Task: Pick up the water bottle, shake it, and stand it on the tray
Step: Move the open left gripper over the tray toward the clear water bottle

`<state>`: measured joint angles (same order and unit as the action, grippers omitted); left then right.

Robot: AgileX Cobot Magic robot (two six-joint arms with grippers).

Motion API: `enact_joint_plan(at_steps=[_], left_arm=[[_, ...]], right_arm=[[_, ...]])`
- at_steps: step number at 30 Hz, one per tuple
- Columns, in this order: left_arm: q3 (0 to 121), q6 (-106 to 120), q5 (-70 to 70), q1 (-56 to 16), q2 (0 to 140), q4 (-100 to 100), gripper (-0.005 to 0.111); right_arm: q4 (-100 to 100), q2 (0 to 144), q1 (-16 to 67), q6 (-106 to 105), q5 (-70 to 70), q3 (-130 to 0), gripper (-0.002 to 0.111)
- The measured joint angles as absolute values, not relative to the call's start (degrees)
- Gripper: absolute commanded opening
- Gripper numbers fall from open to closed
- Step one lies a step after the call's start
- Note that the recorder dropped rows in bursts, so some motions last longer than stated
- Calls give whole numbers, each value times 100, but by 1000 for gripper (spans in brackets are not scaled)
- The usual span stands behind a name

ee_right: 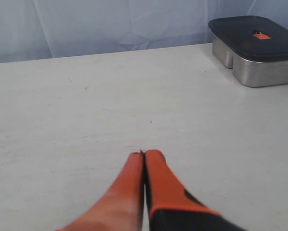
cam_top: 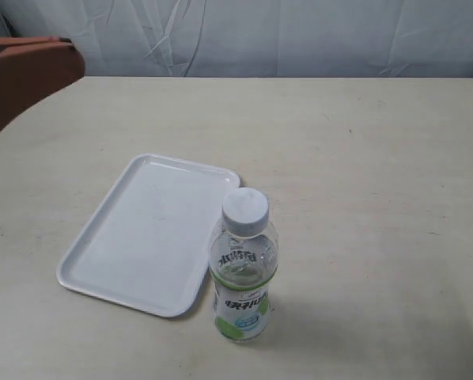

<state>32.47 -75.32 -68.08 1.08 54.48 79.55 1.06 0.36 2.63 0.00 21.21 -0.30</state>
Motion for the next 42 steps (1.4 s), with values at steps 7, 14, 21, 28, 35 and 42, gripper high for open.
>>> enact_joint_plan(at_steps=[7, 14, 21, 28, 35, 42], left_arm=[[3247, -7582, -6941, 108, 5597, 8023, 0], [3247, -7196, -6966, 108, 5637, 8275, 51], [3247, -6770, -6973, -140, 5718, 8048, 106], [3247, -6187, -6973, -837, 6242, 7798, 106], [3247, -5139, -6963, -1704, 7212, 7140, 106], [3250, -4242, -6963, -2323, 8307, 6624, 106]], right_arm=[[106, 36, 263, 0, 2121, -30, 3], [106, 36, 263, 0, 2121, -30, 3], [106, 36, 263, 0, 2121, -30, 3], [106, 36, 263, 0, 2121, -30, 3], [106, 36, 263, 0, 2121, -30, 3], [106, 36, 263, 0, 2121, -30, 3]])
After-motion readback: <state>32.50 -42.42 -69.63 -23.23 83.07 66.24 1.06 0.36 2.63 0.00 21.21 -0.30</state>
